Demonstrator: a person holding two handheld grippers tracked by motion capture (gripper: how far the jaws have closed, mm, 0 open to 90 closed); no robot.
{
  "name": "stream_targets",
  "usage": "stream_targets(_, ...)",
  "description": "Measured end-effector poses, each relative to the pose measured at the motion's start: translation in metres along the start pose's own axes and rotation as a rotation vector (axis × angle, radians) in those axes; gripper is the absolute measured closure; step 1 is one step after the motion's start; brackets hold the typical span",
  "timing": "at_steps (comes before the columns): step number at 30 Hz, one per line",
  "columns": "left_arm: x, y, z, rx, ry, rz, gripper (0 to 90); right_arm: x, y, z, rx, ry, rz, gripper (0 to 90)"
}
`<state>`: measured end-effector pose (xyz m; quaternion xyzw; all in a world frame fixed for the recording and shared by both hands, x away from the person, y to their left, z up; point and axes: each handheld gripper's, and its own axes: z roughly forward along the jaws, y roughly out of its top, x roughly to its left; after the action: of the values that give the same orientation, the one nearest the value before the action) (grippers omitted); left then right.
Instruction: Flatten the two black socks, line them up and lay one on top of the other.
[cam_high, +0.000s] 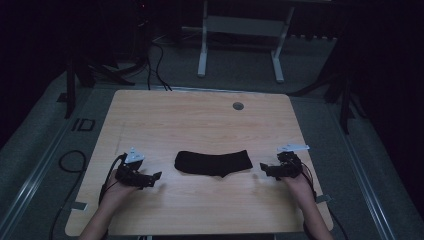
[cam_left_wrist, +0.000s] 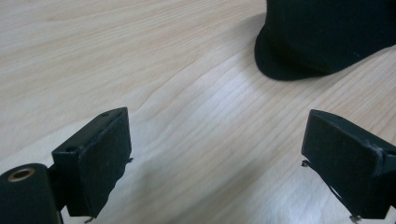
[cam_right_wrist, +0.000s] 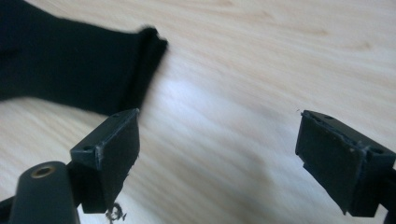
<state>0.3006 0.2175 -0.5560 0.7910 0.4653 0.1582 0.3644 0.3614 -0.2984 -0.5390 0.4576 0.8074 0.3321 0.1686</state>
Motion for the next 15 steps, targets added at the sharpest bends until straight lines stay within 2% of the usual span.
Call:
stream_targets(6,0.006,-0.014,-0.011,-0.002,0.029,-0.024,8.7,-0.014,-0.016,-0.014,-0.005,-0.034,0.045,13.6)
stream_targets(15,0.014,-0.033,-0.023,-0.01,0.033,-0.073,8.7,-0.034,-0.034,-0.032,-0.007,-0.082,0.097,13.6)
